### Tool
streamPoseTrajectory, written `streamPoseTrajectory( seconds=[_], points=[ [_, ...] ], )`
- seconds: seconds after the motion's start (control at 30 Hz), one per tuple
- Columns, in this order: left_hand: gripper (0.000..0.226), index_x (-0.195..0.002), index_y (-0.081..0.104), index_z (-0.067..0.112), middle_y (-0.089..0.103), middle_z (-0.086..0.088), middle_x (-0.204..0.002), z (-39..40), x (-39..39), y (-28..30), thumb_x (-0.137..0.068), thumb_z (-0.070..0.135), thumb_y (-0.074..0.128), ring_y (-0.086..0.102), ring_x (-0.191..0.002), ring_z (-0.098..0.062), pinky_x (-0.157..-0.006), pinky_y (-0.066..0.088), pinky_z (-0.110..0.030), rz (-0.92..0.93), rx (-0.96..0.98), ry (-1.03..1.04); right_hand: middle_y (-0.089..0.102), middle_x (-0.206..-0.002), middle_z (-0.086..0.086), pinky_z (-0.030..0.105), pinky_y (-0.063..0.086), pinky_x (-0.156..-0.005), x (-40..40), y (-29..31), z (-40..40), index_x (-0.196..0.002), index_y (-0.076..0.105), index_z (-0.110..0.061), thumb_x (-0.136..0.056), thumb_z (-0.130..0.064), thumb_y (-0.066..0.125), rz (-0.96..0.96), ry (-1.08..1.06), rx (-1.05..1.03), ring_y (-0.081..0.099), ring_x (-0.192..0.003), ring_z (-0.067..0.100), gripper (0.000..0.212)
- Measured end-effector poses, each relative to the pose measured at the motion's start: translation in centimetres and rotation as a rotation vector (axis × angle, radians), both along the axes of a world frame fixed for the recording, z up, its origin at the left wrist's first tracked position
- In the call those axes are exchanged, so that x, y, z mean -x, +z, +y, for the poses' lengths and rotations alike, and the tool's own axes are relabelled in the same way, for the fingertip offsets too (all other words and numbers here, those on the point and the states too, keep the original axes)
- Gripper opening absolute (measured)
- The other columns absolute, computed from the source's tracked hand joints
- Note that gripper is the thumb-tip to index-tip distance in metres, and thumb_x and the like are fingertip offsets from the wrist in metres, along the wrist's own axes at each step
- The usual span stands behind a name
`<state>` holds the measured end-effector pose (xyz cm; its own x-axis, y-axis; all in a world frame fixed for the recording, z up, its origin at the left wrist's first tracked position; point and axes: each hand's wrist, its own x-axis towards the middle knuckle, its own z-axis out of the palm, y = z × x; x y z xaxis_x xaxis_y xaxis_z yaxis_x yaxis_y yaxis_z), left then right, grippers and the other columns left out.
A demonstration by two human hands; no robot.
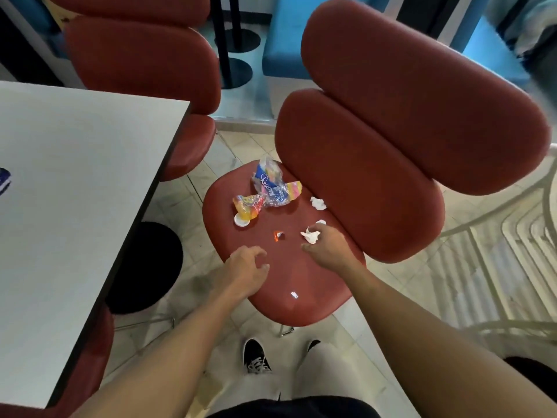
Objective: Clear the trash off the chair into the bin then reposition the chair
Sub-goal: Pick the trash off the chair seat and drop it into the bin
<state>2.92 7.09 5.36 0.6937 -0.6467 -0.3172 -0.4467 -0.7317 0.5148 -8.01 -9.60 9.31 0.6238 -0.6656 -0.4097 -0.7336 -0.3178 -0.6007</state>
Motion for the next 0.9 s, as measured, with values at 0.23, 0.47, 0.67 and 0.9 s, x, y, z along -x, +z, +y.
streamPoseTrajectory(
  seconds=[0.23, 0.47, 0.67, 0.9],
  points=[
    [0.028, -0.11, 0.064, 0.034, 0.06, 0.006, -0.109, -4.6, -1.0, -1.3, -0.082, 0.038, 0.065, 0.061, -0.099, -0.018, -0.09, 0.051, -0.041, 0.035, -0.007, -0.01, 0.058, -0.124, 0.007, 0.028, 0.047, -0.083, -1.7, -1.8, -5.3, -0.124, 0.058, -0.021, -0.081, -0.026, 0.069, 0.064, -0.001, 0.006, 0.058, -0.108, 0.022, 0.045],
    [0.03, -0.112, 0.064, 0.033, 0.06, 0.004, -0.106, -10.0, -1.8, -3.0, -0.082, 0.036, 0.065, 0.06, -0.099, -0.019, -0.089, 0.05, -0.041, 0.046, -0.062, 0.051, 0.056, -0.13, 0.01, 0.029, 0.042, -0.095, -3.5, -4.8, -11.0, -0.131, 0.054, -0.017, -0.081, -0.024, 0.069, 0.11, 0.124, -0.05, 0.053, -0.118, 0.024, 0.052],
    [0.03, -0.112, 0.063, 0.033, 0.059, 0.006, -0.11, -16.5, -2.2, -6.1, -0.082, 0.033, 0.066, 0.059, -0.105, -0.018, -0.09, 0.048, -0.035, 0.098, -0.118, 0.123, 0.059, -0.119, 0.008, 0.025, 0.039, -0.087, -5.3, -8.7, -17.0, -0.132, 0.053, -0.013, -0.085, -0.02, 0.065, 0.155, 0.213, -0.128, 0.053, -0.115, 0.023, 0.05],
    [0.031, -0.115, 0.064, 0.034, 0.057, 0.006, -0.118, -24.1, -2.8, -11.7, -0.085, 0.024, 0.061, 0.057, -0.109, -0.02, -0.087, 0.048, -0.035, 0.133, -0.16, 0.122, 0.048, -0.13, 0.009, 0.028, 0.041, -0.083, -7.9, -16.0, -23.2, -0.122, 0.056, -0.016, -0.083, -0.016, 0.055, 0.191, 0.255, -0.139, 0.055, -0.109, 0.024, 0.04]
  ],
)
